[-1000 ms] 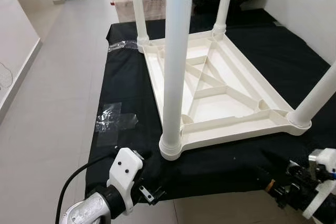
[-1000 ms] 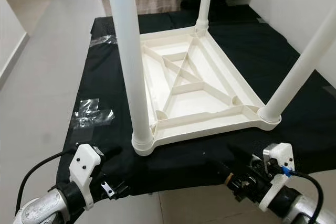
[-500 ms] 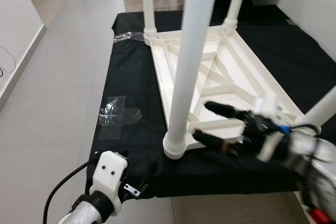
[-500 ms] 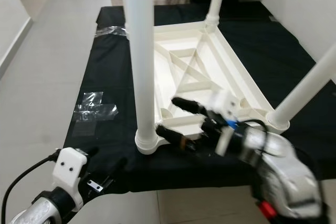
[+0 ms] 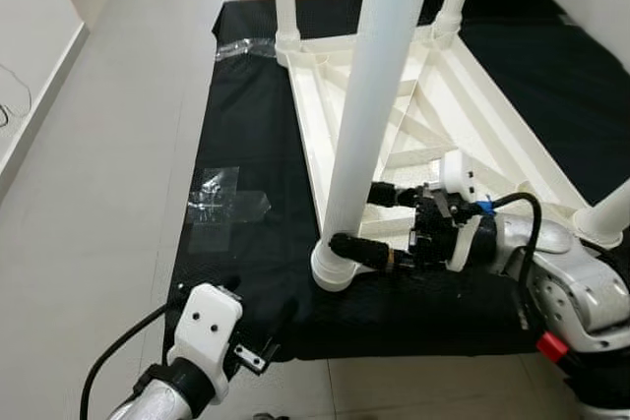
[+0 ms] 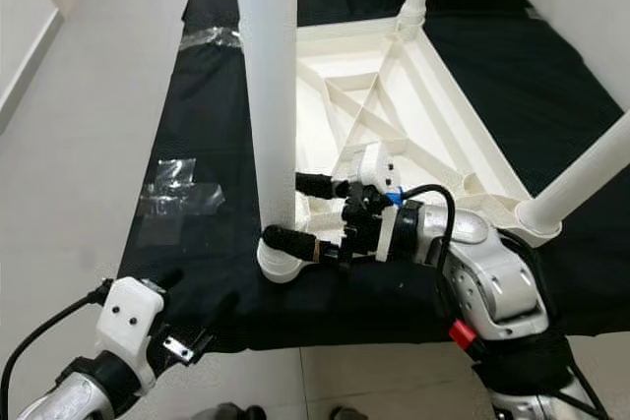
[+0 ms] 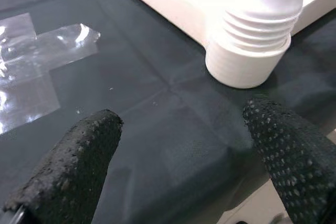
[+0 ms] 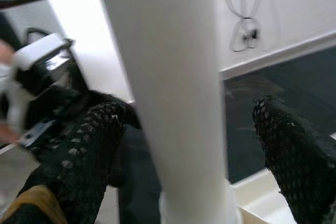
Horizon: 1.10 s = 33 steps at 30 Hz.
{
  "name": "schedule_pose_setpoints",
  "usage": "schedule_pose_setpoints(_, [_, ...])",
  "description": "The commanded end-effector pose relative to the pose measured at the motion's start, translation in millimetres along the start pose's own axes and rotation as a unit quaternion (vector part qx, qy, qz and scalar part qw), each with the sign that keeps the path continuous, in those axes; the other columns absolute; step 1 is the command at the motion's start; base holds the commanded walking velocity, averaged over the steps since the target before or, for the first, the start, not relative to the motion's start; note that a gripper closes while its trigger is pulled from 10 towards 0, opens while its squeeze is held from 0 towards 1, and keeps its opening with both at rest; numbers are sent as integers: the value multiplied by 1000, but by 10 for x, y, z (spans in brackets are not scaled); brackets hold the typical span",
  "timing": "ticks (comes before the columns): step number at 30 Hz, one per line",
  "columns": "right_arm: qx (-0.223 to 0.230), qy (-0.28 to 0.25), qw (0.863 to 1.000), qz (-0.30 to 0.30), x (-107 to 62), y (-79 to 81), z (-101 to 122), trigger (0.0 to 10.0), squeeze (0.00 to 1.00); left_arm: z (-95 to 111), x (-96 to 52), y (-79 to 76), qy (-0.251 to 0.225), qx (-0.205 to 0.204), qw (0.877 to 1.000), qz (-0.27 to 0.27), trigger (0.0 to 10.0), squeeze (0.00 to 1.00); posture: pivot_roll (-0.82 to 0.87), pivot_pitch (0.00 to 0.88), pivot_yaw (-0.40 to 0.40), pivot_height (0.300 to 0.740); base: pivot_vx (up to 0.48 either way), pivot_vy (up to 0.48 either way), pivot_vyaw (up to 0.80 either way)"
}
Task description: Building children table
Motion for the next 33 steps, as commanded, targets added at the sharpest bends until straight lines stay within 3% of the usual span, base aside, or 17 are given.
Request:
schedule_pose_setpoints(1, [-4, -3, 999, 35, 117, 46, -19, 10000, 0, 4, -37, -1, -1, 3, 1000, 1, 10000, 0, 48, 263, 4, 740, 0, 0, 0])
schedule_pose_setpoints(4, [-2, -6, 999, 48, 218, 52, -15, 10000, 0, 13, -43, 28, -8, -8, 1000, 10, 10000, 0, 64, 256, -1, 740, 0, 0, 0])
schedule_pose_setpoints(6, [-11, -13, 997, 73, 384, 44, 6, 10000, 0, 26, -65, 89, -23, -24, 999, 26, 10000, 0, 71, 266, 2, 740, 0, 0, 0])
schedule_pose_setpoints(9, [-16, -16, 996, 84, 420, 22, 29, 9882, 0, 36, -75, 100, -27, -25, 999, 30, 10000, 0, 85, 264, -1, 740, 0, 0, 0])
schedule_pose_setpoints(10, [-22, -18, 995, 94, 430, -6, 55, 3765, 0, 43, -83, 100, -30, -24, 999, 29, 10000, 0, 89, 264, -1, 740, 0, 0, 0])
schedule_pose_setpoints(11, [-31, -15, 994, 106, 423, -42, 77, 0, 0, 47, -93, 97, -31, -24, 999, 28, 10000, 0, 89, 263, 0, 740, 0, 0, 0])
schedule_pose_setpoints(17, [-47, -5, 992, 119, 336, -181, 136, 0, 0, 59, -114, 90, -35, -23, 999, 27, 10000, 0, 91, 263, -5, 740, 0, 0, 0])
schedule_pose_setpoints(20, [-51, 10, 994, 96, 203, -269, 117, 0, 0, 62, -121, 87, -37, -23, 999, 29, 10000, 0, 91, 262, -7, 740, 0, 0, 0])
schedule_pose_setpoints(25, [-46, 14, 995, 83, 131, -270, 95, 0, 0, 60, -123, 85, -37, -23, 999, 29, 10000, 0, 87, 264, -6, 740, 0, 0, 0])
schedule_pose_setpoints(27, [-34, 16, 997, 65, 56, -253, 57, 0, 0, 57, -123, 82, -37, -25, 999, 26, 10000, 0, 77, 265, -3, 740, 0, 0, 0])
schedule_pose_setpoints(28, [-1, 24, 1000, 12, -45, -198, -58, 0, 0, 48, -122, 79, -36, -28, 999, 23, 10000, 0, 60, 265, -3, 740, 0, 0, 0])
schedule_pose_setpoints(31, [22, 32, 999, -24, -114, -154, -142, 0, 0, 41, -122, 77, -36, -29, 999, 20, 10000, 0, 57, 265, -3, 740, 0, 0, 0])
schedule_pose_setpoints(32, [61, 41, 995, -74, -191, -88, -259, 0, 0, 33, -120, 76, -35, -31, 999, 17, 10000, 0, 45, 266, -6, 740, 0, 0, 0])
schedule_pose_setpoints(33, [61, 41, 995, -74, -191, -88, -259, 0, 0, 33, -120, 76, -35, -31, 999, 17, 10000, 0, 45, 266, -6, 740, 0, 0, 0])
Point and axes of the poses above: a point about 5 cm out from each wrist's last joint towards the gripper, its own x axis pointing out of the wrist towards the gripper, its own z axis along the axis of the wrist's last joint, y = z × x, the point moved 4 cm from there along x, pointing out of the wrist towards the gripper, and after that the axes turned 4 degrees about -x, right-handed, at the moved point
